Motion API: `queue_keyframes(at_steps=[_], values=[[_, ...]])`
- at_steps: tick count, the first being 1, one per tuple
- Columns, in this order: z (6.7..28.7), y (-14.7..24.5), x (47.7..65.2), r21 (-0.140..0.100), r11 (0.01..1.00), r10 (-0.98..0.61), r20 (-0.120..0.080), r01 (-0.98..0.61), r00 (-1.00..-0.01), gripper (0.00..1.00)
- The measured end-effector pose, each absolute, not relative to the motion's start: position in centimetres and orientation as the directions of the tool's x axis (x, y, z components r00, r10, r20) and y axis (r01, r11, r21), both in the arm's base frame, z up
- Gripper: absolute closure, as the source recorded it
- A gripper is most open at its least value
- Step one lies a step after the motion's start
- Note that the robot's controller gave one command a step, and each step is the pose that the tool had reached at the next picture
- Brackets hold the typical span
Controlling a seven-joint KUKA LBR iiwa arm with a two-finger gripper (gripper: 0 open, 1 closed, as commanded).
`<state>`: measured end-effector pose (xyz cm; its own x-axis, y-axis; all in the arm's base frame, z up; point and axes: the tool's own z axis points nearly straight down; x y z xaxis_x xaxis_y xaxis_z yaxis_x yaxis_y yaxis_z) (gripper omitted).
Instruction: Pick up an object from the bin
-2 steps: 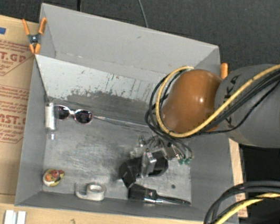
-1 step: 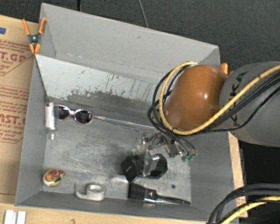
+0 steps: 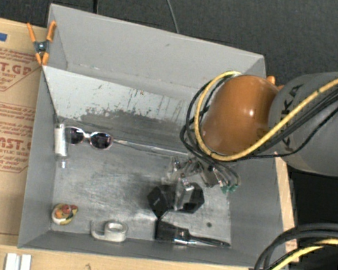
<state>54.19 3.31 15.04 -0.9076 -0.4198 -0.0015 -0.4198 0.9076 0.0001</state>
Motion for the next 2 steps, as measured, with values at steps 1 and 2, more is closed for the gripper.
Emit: queue_keyframes(at_steps=[1, 2], values=[[15.66, 3.31, 54.14, 0.000, 0.908, -0.420, 0.000, -0.420, -0.908, 1.00], [16.46, 3.33, 54.09, 0.002, 0.908, -0.420, 0.003, -0.420, -0.908, 1.00]])
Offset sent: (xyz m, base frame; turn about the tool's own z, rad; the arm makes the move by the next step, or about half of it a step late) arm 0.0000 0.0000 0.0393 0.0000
